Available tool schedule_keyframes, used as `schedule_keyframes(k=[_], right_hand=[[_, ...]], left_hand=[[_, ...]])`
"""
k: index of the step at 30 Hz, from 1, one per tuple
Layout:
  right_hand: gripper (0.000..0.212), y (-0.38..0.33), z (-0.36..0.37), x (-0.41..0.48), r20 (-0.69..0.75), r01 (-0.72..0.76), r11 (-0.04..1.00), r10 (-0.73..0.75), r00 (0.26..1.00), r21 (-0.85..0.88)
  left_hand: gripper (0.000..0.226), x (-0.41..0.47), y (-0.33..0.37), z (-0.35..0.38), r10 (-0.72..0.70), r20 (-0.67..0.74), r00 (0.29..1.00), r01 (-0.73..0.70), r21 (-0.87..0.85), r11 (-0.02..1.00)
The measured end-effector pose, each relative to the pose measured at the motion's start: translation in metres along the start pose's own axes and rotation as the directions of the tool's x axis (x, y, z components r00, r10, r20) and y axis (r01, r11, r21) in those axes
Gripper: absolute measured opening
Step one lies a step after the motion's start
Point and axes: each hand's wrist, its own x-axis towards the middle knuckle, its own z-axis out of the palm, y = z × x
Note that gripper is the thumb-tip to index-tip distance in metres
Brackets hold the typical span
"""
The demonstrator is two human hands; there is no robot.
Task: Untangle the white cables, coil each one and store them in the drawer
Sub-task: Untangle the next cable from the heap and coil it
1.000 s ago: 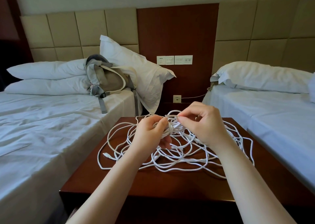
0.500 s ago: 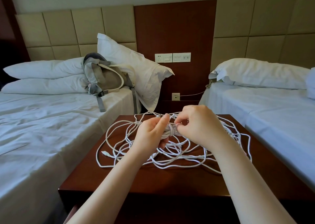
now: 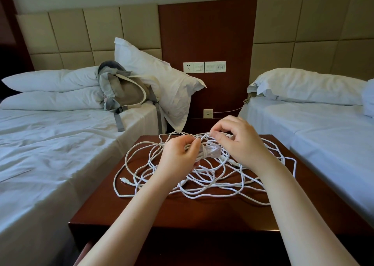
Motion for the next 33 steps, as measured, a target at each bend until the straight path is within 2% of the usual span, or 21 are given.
schedule_keyframes(k=[4,6,9,13,19,22,25,27,30,33], right_hand=[[0.014,-0.011,0.007,-0.001,-0.042,0.134,0.977,-0.142,0.989,-0.164],[0.016,-0.020,0.012,-0.002,0.007,0.166,0.964,-0.168,0.986,-0.208],[0.019,-0.030,0.024,-0.008,0.112,0.137,0.985,-0.125,0.986,-0.106],[0.019,-0.032,0.034,-0.012,0.163,0.115,0.993,-0.111,0.980,-0.015],[0.025,-0.025,0.040,-0.013,0.209,-0.047,0.975,0.000,0.978,0.217],[0.026,-0.015,0.036,-0.011,0.220,-0.149,0.930,0.076,0.972,0.336],[0.029,-0.005,0.032,-0.012,0.247,-0.230,0.886,0.136,0.959,0.403],[0.029,0.001,0.032,-0.013,0.276,-0.328,0.813,0.214,0.937,0.481],[0.026,0.010,0.031,-0.016,0.269,-0.398,0.661,0.293,0.918,0.637],[0.025,0.014,0.023,-0.014,0.207,-0.350,0.613,0.293,0.933,0.708]], left_hand=[[0.030,0.002,-0.003,0.000,-0.014,-0.066,0.998,0.014,-0.006,1.000],[0.031,0.004,-0.005,0.000,-0.025,-0.125,0.992,0.023,-0.018,1.000],[0.031,0.008,-0.011,-0.002,-0.024,-0.244,0.970,0.023,-0.005,1.000],[0.024,0.012,-0.015,-0.007,-0.092,-0.365,0.927,0.070,-0.071,0.995],[0.027,0.017,-0.013,-0.017,-0.122,-0.389,0.913,0.029,-0.237,0.971],[0.027,0.014,-0.007,-0.017,-0.127,-0.307,0.943,0.019,-0.334,0.942],[0.025,0.009,0.006,-0.016,-0.107,-0.130,0.986,0.025,-0.516,0.856],[0.026,0.006,0.012,-0.016,-0.059,-0.006,0.998,0.044,-0.596,0.802],[0.025,0.000,0.013,-0.011,0.007,0.147,0.989,0.067,-0.488,0.870],[0.024,-0.009,0.009,0.001,0.028,0.282,0.959,0.071,-0.336,0.939]])
